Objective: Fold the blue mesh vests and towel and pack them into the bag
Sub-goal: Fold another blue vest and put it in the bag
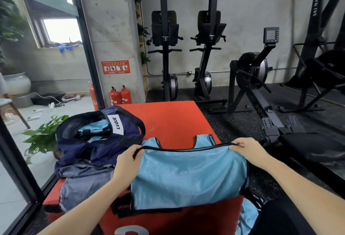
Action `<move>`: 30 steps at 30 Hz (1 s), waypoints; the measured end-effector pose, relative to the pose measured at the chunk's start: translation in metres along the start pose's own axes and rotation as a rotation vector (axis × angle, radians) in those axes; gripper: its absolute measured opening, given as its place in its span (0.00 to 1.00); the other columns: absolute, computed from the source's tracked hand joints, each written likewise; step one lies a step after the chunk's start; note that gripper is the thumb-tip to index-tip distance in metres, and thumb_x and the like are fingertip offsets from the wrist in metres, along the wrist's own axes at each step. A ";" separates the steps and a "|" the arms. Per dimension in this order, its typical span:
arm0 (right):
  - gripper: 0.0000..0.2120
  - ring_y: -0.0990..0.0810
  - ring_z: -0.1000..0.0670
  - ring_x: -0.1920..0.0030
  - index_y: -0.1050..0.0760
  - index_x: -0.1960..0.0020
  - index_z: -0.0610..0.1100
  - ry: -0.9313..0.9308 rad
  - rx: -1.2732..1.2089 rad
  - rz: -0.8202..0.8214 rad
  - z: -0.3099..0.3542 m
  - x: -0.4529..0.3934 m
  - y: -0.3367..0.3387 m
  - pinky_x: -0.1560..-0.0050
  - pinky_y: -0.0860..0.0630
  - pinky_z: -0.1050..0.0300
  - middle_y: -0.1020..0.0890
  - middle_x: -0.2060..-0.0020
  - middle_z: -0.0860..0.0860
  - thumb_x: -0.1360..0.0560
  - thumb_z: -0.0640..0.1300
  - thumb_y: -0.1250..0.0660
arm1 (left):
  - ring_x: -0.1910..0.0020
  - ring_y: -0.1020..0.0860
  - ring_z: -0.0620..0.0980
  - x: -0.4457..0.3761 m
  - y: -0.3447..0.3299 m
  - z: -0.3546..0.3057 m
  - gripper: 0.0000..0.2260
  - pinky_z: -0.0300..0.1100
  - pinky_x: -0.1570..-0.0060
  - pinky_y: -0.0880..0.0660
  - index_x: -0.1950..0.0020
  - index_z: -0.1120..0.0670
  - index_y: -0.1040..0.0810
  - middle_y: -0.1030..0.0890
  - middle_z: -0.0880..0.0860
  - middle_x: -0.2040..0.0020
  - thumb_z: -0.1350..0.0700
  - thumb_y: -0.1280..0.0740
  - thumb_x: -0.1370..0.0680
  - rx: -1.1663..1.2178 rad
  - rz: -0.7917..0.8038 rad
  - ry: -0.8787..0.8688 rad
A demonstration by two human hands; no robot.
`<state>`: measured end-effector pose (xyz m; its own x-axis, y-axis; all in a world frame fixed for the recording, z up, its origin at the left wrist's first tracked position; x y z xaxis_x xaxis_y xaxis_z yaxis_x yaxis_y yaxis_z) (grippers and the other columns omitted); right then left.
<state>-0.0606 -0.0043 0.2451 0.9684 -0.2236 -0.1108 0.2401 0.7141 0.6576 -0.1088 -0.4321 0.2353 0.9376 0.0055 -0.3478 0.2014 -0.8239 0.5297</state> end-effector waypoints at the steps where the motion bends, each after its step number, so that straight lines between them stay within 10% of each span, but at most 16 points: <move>1: 0.04 0.17 0.56 0.57 0.17 0.59 0.50 -0.001 0.021 -0.019 0.000 -0.011 -0.004 0.54 0.24 0.59 0.15 0.63 0.55 0.26 0.45 0.26 | 0.61 0.21 0.42 -0.008 -0.005 0.005 0.05 0.38 0.57 0.26 0.53 0.42 0.22 0.18 0.44 0.62 0.52 0.34 0.19 -0.013 -0.013 0.014; 6: 0.07 0.19 0.50 0.56 0.21 0.61 0.51 -0.044 0.179 -0.067 -0.011 -0.063 -0.038 0.60 0.28 0.63 0.17 0.63 0.54 0.24 0.48 0.30 | 0.58 0.21 0.45 -0.053 -0.037 0.042 0.06 0.36 0.60 0.28 0.48 0.47 0.21 0.19 0.43 0.60 0.57 0.36 0.19 -0.076 -0.010 0.089; 12: 0.13 0.23 0.44 0.39 0.24 0.41 0.50 -0.136 0.545 0.048 -0.023 -0.100 -0.117 0.38 0.30 0.47 0.19 0.43 0.51 0.22 0.55 0.35 | 0.45 0.22 0.55 -0.086 -0.065 0.093 0.15 0.39 0.50 0.30 0.40 0.56 0.20 0.17 0.54 0.46 0.67 0.40 0.22 -0.230 0.099 0.195; 30: 0.15 0.19 0.47 0.46 0.20 0.41 0.54 0.194 0.081 0.255 0.108 -0.182 -0.322 0.44 0.23 0.46 0.16 0.46 0.52 0.25 0.54 0.33 | 0.43 0.21 0.50 -0.162 -0.108 0.128 0.12 0.35 0.44 0.32 0.41 0.55 0.18 0.18 0.52 0.44 0.62 0.37 0.21 -0.171 0.116 0.236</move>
<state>-0.3215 -0.2655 0.1341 0.9934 0.0914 -0.0699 -0.0101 0.6743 0.7384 -0.3186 -0.4171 0.1352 0.9930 0.0655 -0.0987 0.1155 -0.7196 0.6847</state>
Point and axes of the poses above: each hand's wrist, its own x-axis away from the middle knuckle, its own y-axis out of the back of the hand, z = x × y, the point moved 6 cm from there along -x, towards the middle knuckle
